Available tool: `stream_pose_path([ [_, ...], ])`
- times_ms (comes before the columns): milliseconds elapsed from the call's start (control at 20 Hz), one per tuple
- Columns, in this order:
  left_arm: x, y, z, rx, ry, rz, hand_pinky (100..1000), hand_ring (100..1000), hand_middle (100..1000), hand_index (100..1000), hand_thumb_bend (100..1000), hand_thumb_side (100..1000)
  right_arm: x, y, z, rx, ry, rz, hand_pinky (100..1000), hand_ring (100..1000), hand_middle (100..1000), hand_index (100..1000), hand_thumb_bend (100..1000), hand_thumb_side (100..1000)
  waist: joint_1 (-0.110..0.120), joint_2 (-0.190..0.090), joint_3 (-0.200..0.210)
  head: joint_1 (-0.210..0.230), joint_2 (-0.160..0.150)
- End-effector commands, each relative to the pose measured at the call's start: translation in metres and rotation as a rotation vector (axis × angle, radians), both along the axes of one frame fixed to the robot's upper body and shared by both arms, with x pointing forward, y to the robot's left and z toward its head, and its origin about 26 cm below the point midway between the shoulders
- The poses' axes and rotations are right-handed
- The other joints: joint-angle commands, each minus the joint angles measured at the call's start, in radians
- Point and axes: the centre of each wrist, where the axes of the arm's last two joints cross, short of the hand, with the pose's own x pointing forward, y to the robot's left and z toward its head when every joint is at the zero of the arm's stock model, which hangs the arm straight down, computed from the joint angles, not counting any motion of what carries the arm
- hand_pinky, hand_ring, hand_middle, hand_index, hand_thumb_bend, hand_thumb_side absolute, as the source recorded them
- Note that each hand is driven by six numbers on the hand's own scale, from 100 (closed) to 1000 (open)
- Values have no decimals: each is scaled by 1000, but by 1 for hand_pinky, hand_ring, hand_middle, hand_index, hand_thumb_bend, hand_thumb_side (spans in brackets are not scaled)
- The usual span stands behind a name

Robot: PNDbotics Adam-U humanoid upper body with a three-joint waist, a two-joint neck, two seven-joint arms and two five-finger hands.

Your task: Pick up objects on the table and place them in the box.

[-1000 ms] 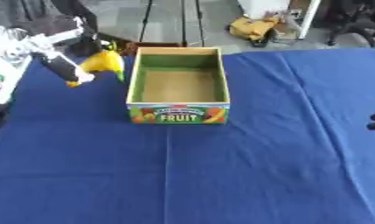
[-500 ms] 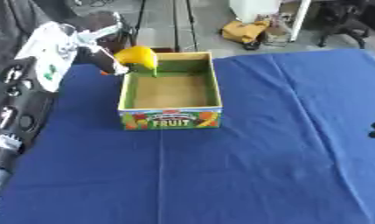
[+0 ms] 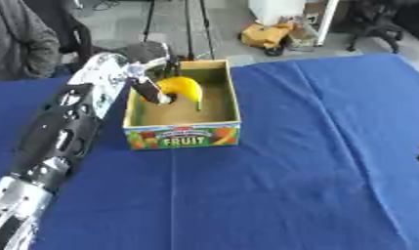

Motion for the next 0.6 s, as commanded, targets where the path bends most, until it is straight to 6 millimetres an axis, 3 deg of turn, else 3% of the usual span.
stream_pose_path([
  [50,1,5,2,49,13,20,569,487,471,577,267,234,2,-2,8,-6,-24,2,539,572,562,642,100,622,-3,-13,-2,0,-11],
  [200,2,10,-9,84,79,52,659,594,597,716,502,449,2,-2,8,-5,-25,0,539,572,561,642,100,622,-3,-13,1,-4,-12],
  [250,1,12,-13,90,103,56,693,645,649,750,679,557,2,-2,8,-4,-26,-1,539,572,561,642,100,622,-3,-12,3,-6,-13],
  [300,1,14,-15,82,121,59,707,666,668,763,735,594,2,-2,8,-4,-26,-2,539,572,561,642,100,622,-3,-12,5,-9,-14],
  [350,0,17,-16,69,127,61,740,711,709,786,858,667,2,-2,8,-5,-27,-3,539,572,561,642,100,622,-3,-12,7,-11,-15],
  [500,-2,23,-16,12,108,61,767,747,750,800,975,776,2,-3,8,-4,-28,-8,539,572,561,642,100,622,-4,-12,12,-16,-17],
  [600,-4,26,-13,-42,76,49,767,746,750,798,976,800,1,-4,8,-4,-28,-11,539,572,561,642,100,623,-6,-13,18,-21,-17],
])
